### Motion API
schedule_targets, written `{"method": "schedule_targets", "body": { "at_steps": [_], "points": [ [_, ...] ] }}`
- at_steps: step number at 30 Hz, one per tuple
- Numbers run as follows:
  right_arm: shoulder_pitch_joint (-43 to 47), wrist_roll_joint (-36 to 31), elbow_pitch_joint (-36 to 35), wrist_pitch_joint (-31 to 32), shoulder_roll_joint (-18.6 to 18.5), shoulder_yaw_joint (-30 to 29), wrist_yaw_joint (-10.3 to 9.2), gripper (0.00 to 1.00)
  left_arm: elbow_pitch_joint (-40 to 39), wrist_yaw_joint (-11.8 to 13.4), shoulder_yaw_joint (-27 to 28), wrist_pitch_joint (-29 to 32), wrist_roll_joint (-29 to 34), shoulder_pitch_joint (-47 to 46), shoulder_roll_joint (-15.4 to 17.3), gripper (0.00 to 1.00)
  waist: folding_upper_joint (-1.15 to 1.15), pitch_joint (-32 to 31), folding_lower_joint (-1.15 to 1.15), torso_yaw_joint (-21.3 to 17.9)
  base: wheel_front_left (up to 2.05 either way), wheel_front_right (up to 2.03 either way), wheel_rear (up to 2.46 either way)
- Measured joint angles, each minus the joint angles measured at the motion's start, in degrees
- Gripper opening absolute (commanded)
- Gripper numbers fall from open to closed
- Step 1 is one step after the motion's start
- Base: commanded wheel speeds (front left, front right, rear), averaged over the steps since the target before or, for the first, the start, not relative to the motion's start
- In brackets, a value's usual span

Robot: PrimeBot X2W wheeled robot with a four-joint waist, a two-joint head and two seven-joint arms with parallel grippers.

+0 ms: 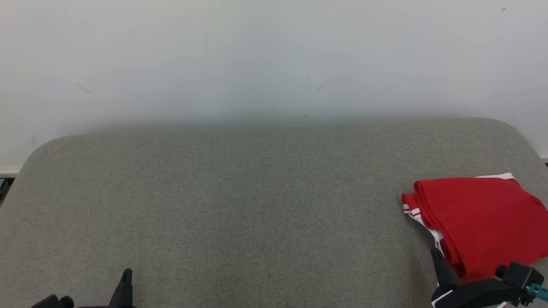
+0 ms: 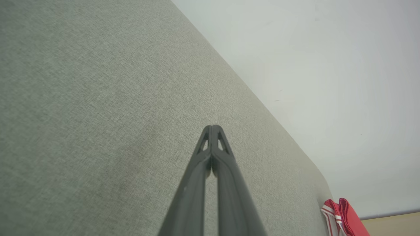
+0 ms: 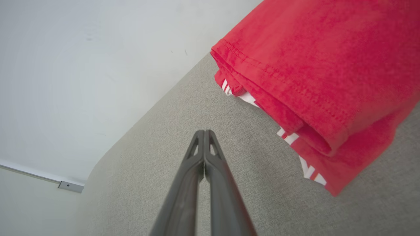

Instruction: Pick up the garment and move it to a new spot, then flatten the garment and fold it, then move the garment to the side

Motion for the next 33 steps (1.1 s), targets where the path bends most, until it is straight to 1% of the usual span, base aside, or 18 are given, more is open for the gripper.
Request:
{"method": "schedule_targets", "body": {
  "at_steps": [11,13,14,15,17,22,25,26,33],
  "points": [
    [-0.7,7.9,0.0,0.6,0.1,-0.7,0.32,0.0,0.0,-1.5,2.0,1.1,-7.9,-0.3,-0.4,0.0,0.0,0.7,0.0,-0.6,0.0,0.0,0.0],
    [-1.1,9.1,-0.1,0.7,0.1,-0.9,0.68,0.0,0.1,-1.5,2.5,1.5,-9.5,-0.6,-0.5,0.0,0.0,0.8,0.0,-0.7,0.0,0.0,0.0],
    [-1.2,12.2,-0.2,1.1,0.1,-1.1,0.7,0.0,0.1,-2.5,3.1,1.8,-12.3,-1.2,-0.7,0.0,0.0,1.0,0.0,-0.9,0.0,0.0,0.0],
    [-1.3,14.4,-0.2,1.1,0.2,-1.2,0.79,0.0,0.1,-2.9,3.5,2.1,-14.0,-1.2,-1.0,0.0,0.0,1.2,0.0,-1.0,0.0,0.0,0.0],
    [-1.5,15.8,-0.2,1.6,0.2,-1.4,1.05,0.0,0.1,-3.0,4.0,2.3,-15.8,-1.3,-1.2,0.0,0.0,1.3,0.0,-1.1,0.0,0.0,0.0],
    [-2.3,18.7,-0.3,1.6,0.2,-1.6,1.24,0.0,0.1,-3.5,4.8,2.7,-18.2,-1.4,-1.4,0.0,0.0,1.6,0.0,-1.3,0.0,0.0,0.0],
    [-2.3,20.8,-0.3,2.0,0.3,-1.8,1.29,0.0,0.1,-4.0,5.2,3.0,-20.6,-1.8,-1.7,0.0,0.0,1.7,0.0,-1.5,0.0,0.0,0.0],
    [-2.4,22.3,-0.3,2.1,0.3,-1.9,1.51,0.0,0.1,-4.5,5.5,3.0,-21.7,-2.3,-1.8,0.0,0.0,1.9,0.0,-1.6,0.0,0.0,0.0],
    [-3.4,27.1,-0.3,2.6,0.3,-2.3,1.8,0.0,0.1,-5.4,6.8,4.0,-26.9,-2.4,-2.0,0.0,0.0,2.3,0.0,-2.0,0.0,0.0,0.0]
  ]
}}
